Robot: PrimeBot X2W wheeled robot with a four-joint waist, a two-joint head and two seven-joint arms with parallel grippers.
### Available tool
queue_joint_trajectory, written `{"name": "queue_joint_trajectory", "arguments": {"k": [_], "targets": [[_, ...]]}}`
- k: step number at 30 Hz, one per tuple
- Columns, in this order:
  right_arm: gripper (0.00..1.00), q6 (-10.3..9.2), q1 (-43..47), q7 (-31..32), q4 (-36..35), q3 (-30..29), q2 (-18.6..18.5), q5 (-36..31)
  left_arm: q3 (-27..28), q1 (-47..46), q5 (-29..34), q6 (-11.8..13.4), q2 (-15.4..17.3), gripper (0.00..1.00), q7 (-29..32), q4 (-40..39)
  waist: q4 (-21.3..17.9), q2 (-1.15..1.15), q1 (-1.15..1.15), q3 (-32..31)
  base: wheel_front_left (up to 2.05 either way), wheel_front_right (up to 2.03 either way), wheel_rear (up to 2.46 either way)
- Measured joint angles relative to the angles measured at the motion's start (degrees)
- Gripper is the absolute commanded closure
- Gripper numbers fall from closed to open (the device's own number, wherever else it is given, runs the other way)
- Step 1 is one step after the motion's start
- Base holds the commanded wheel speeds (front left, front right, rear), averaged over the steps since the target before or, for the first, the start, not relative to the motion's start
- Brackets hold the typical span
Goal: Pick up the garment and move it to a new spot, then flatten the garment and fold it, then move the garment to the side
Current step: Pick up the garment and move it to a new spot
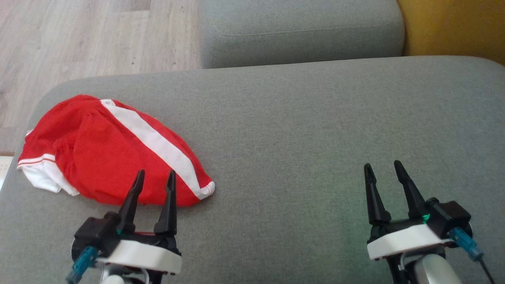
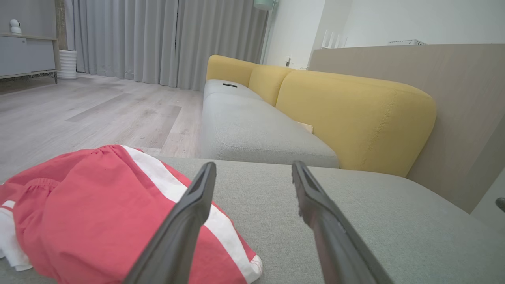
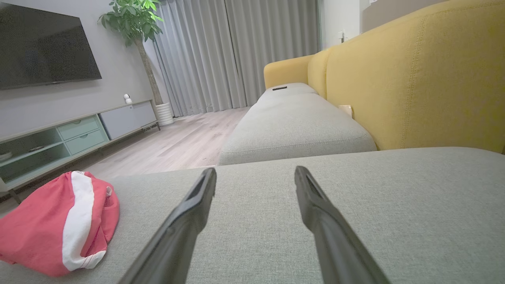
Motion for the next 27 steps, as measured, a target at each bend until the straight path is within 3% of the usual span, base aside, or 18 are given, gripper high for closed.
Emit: {"name": "queue_joint_trajectory", "arguments": {"k": [13,27], "targets": [[0.0,0.0,0.02,-0.01,0.3,1.35,-0.01,0.56,0.2,0.0,-0.08,0.38,0.0,0.0,0.0,0.34,3.57,0.0,0.0,-0.42,0.0,0.0,0.0],[0.0,0.0,0.26,-0.01,0.32,5.17,-0.04,2.81,2.47,0.1,1.02,-0.08,-0.01,0.0,-0.24,0.54,13.98,0.0,0.0,-1.38,0.0,0.0,0.0]]}}
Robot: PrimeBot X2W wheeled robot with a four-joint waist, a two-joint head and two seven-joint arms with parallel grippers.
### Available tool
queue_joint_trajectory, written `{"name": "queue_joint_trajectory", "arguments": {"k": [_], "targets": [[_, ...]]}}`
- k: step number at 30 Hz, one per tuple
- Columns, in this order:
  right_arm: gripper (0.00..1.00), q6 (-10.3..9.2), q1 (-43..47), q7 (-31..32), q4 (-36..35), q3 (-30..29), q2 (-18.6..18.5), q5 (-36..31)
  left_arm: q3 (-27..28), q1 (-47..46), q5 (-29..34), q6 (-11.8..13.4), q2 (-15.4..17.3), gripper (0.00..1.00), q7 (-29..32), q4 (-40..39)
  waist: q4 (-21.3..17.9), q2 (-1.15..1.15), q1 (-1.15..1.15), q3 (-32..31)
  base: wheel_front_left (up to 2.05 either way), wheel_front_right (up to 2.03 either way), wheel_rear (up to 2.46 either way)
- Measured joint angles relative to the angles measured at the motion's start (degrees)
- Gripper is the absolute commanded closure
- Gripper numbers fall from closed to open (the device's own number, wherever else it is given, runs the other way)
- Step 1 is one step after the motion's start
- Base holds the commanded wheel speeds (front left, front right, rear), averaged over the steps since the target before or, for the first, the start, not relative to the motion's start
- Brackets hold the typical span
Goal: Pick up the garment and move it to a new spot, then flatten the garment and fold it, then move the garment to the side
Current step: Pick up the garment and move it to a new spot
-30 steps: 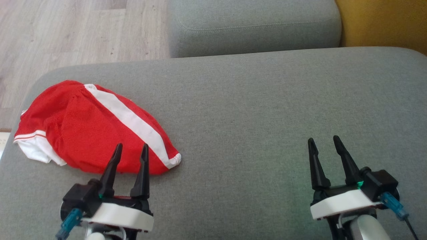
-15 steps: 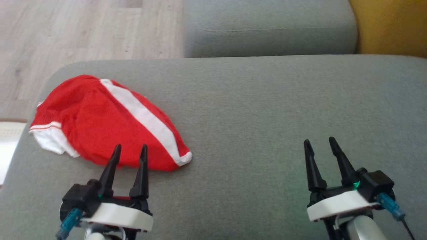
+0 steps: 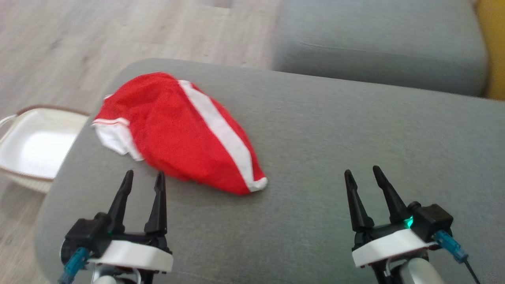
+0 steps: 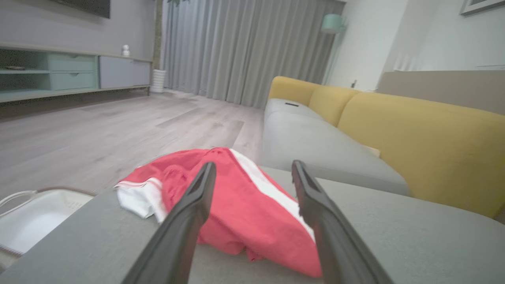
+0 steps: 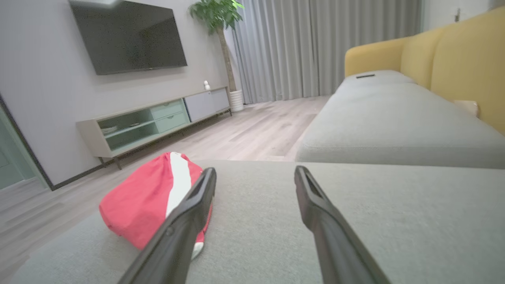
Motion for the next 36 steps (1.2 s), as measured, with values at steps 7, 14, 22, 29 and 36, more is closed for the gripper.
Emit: {"name": "queue_joint_trajectory", "arguments": {"k": [7,14,22,29,36], "targets": [[0.0,0.0,0.04,0.0,0.0,0.83,-0.01,1.68,1.51,1.43,1.1,-0.53,0.01,0.0,0.0,0.08,5.64,0.0,0.0,-0.61,0.0,0.0,0.0],[0.0,0.0,0.06,0.0,0.01,1.46,0.0,2.25,3.11,1.66,1.53,-1.51,0.03,0.0,0.0,0.09,8.28,0.0,0.0,-0.78,0.0,0.0,0.0],[0.0,0.0,0.02,0.0,-0.02,1.8,0.0,2.09,4.08,-0.02,2.96,-2.77,0.0,0.0,-0.1,2.34,6.74,0.0,0.0,1.18,0.0,0.0,0.0],[0.0,0.0,-2.2,0.0,-0.47,-0.51,-0.02,-0.52,1.89,-15.02,2.44,-3.54,5.27,0.0,-0.05,11.0,4.16,0.0,0.0,6.74,0.0,0.0,0.0],[0.0,0.0,-8.64,0.0,-2.6,-1.96,-0.12,-2.9,-10.28,-38.58,-8.14,-3.91,14.41,0.0,13.16,21.82,1.32,0.0,0.01,14.07,0.0,0.0,0.0]]}}
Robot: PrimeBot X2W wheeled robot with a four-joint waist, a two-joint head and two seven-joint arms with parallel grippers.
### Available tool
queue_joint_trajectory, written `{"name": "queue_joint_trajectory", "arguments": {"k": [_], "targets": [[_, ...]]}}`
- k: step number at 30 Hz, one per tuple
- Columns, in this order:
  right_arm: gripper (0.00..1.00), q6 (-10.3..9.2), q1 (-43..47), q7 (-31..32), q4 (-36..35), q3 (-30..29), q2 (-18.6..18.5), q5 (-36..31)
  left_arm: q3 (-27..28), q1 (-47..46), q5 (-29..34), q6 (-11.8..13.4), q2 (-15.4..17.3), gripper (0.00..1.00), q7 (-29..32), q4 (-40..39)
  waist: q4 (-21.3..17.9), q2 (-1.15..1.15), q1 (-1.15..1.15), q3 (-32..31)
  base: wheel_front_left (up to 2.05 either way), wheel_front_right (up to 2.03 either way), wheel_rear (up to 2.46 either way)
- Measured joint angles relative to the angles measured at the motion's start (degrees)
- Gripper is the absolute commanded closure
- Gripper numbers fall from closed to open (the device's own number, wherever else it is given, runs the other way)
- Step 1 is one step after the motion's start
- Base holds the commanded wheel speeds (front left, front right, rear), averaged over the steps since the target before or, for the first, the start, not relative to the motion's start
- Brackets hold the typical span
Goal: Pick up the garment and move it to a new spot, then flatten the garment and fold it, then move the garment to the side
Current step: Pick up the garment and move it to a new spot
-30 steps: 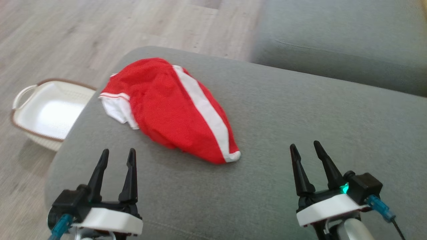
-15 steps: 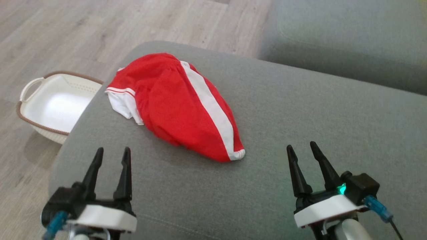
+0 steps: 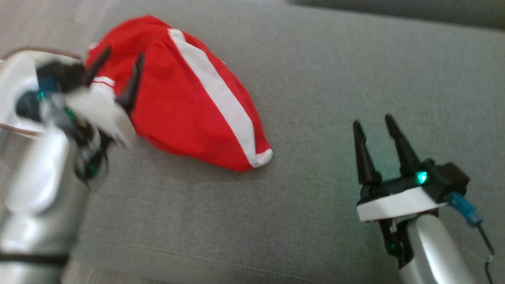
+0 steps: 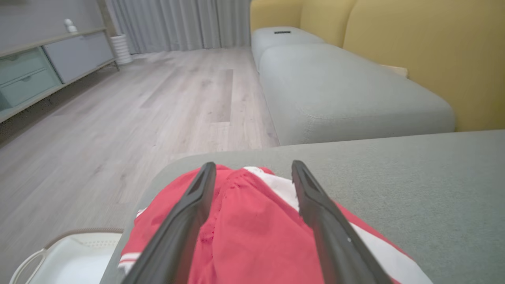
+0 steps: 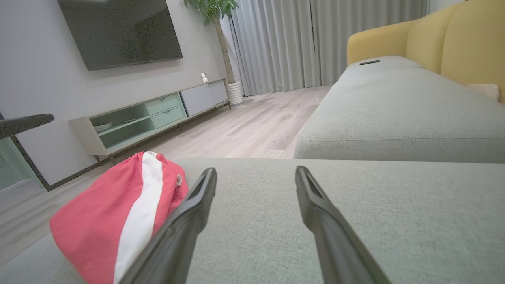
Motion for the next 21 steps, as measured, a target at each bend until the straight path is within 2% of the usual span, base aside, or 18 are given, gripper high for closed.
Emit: {"name": "queue_joint_trajectory", "arguments": {"k": [6,7,12,21], "targets": [[0.0,0.0,-2.59,-0.01,-1.93,-1.04,-0.11,0.0,-8.53,-13.47,-7.25,-0.04,6.55,0.0,9.4,7.05,-3.31,0.0,0.0,5.6,0.0,0.0,0.0],[0.0,0.0,-2.59,-0.01,-1.93,-1.04,-0.11,0.0,-8.53,-13.47,-7.25,-0.04,6.55,0.0,9.4,7.05,-3.31,0.0,0.0,5.6,0.0,0.0,0.0],[0.0,0.0,-4.42,-0.01,-2.42,-1.26,-0.14,-0.09,-15.69,-18.92,-12.21,-0.05,8.54,0.0,13.9,11.36,-6.24,0.0,0.01,9.43,0.0,0.0,0.0],[0.0,0.0,-4.81,-0.01,-2.61,-1.02,-0.18,-0.48,-24.23,-24.31,-17.73,-0.05,10.32,0.0,15.01,18.05,-9.98,0.0,-0.01,13.13,0.0,0.0,0.0]]}}
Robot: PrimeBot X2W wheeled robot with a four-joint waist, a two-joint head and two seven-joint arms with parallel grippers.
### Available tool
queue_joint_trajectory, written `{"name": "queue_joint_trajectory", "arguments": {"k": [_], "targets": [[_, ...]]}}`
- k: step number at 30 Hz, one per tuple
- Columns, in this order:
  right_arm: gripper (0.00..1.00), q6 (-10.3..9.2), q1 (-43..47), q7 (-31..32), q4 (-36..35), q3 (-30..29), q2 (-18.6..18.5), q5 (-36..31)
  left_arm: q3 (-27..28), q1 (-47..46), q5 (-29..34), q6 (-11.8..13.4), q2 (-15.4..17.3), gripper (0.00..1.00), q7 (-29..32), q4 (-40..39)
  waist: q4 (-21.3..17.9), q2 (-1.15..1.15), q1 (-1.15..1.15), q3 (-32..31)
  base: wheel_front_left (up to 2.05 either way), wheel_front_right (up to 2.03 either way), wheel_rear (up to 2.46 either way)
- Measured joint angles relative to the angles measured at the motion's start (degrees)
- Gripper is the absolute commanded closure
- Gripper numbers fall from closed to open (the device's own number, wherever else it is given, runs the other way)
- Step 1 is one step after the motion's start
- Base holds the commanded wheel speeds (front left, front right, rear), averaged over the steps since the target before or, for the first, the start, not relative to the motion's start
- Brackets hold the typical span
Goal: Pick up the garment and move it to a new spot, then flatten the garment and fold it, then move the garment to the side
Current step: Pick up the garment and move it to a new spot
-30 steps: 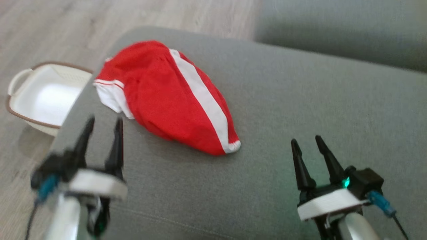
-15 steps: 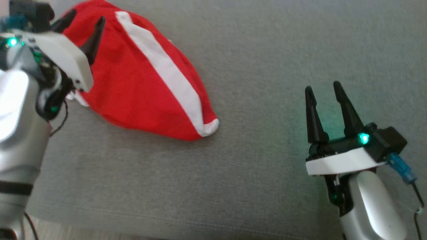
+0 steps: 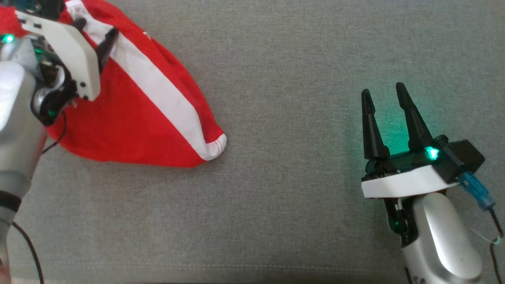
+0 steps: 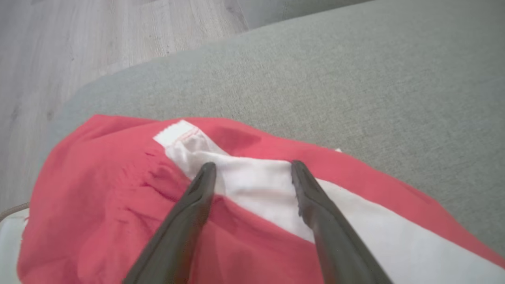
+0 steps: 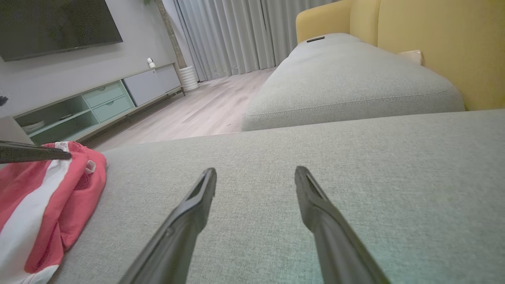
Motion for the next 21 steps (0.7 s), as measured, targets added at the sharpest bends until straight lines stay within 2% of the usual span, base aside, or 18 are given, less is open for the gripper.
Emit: {"name": "queue_joint_trajectory", "arguments": {"k": [2,3,4,5,9,21], "targets": [[0.0,0.0,-0.08,0.0,-0.02,0.01,0.0,0.0,-1.79,-0.09,-1.19,0.0,0.0,0.0,0.0,0.98,-0.31,0.0,0.0,0.34,0.0,0.0,0.0],[0.0,0.0,-0.15,0.0,-0.03,0.04,0.0,0.0,-2.49,-0.1,-1.86,0.0,0.0,0.12,0.0,1.31,-0.4,0.0,0.0,0.42,0.0,0.0,0.0],[0.0,0.0,-0.26,0.0,-0.02,0.08,0.0,0.0,-3.41,-0.19,-2.66,0.0,0.0,0.77,0.05,1.64,-0.46,0.0,0.0,0.46,0.0,0.0,0.0],[0.0,0.0,-0.38,0.0,-0.02,0.11,0.0,0.0,-4.11,-0.28,-3.41,0.0,0.02,1.0,0.42,1.78,-0.46,0.0,0.0,0.47,0.0,0.0,0.0],[0.0,0.0,-0.83,0.0,0.0,0.11,0.0,0.0,-6.77,-1.06,-6.73,0.0,0.32,1.0,-0.57,1.53,-0.29,0.0,0.0,0.31,0.0,0.0,0.0],[0.0,0.0,-0.44,0.0,1.55,0.41,0.0,0.76,-8.75,-5.62,-10.8,0.0,1.49,1.0,-16.72,-0.13,1.31,0.0,0.0,-5.01,0.0,0.0,0.0]]}}
